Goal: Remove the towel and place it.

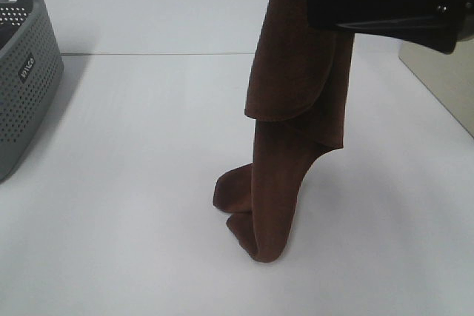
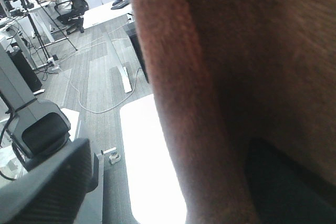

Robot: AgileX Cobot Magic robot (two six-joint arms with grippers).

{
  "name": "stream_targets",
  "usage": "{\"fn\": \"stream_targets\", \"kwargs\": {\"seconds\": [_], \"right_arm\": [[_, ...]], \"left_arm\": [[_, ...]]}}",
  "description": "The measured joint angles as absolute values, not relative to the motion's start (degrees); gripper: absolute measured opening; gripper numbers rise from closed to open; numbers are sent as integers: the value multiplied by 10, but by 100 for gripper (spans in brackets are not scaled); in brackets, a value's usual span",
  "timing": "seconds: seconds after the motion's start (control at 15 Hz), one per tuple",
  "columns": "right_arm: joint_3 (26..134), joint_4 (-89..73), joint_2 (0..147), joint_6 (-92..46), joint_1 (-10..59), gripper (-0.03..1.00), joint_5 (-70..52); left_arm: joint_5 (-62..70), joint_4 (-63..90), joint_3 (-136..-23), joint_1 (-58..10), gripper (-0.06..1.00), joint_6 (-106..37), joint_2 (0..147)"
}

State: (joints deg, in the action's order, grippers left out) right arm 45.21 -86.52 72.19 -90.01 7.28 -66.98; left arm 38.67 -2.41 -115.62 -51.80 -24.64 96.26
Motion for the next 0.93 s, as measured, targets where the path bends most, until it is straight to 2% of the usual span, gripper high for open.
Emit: {"fn": "stream_targets", "kwargs": {"seconds": [0.67, 0.8, 0.93], "right_arm": [[452, -838, 786, -949, 73, 76, -650], [452, -812, 787, -953, 73, 71, -631], [452, -808, 787, -953, 73, 58, -624]], "left_arm": [[286, -26, -1156, -518, 0, -235, 979], [286, -28, -1156, -518, 0, -235, 979], [286, -30, -1156, -518, 0, -235, 979]]}}
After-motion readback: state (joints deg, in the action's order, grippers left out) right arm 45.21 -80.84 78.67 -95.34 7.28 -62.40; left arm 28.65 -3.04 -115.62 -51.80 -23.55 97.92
